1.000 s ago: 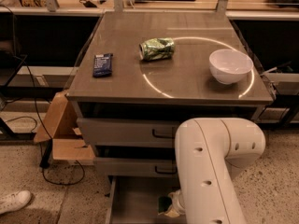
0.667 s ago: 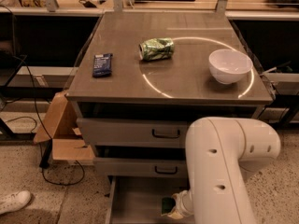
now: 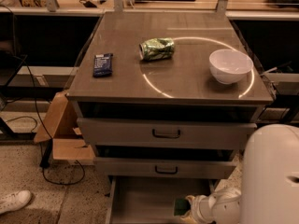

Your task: Pick sponge from bottom drawer and place on counter

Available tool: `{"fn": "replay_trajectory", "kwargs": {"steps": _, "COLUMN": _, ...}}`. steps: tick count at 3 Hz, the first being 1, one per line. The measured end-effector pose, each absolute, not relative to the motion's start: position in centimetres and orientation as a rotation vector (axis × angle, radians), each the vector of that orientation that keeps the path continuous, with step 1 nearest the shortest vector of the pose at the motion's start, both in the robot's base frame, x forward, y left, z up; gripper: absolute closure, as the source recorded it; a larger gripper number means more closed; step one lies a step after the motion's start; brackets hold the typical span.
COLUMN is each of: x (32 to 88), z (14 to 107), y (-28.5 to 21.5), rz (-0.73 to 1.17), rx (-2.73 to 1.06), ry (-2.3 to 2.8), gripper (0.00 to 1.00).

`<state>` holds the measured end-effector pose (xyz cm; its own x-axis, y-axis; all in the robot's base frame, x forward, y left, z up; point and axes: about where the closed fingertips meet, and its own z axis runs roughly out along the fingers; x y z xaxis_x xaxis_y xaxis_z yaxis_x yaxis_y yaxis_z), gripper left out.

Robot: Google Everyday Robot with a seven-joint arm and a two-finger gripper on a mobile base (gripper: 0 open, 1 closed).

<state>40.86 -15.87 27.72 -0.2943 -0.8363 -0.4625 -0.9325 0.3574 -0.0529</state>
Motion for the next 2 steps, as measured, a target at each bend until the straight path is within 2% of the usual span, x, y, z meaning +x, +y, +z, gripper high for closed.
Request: {"fn": "replay_trajectory", "kwargs": {"steps": 2, "x": 41.77, "z": 28.55, "y": -16.57, "rz": 0.278, "rx": -1.545, "ry": 2.214, "gripper": 1.00}}
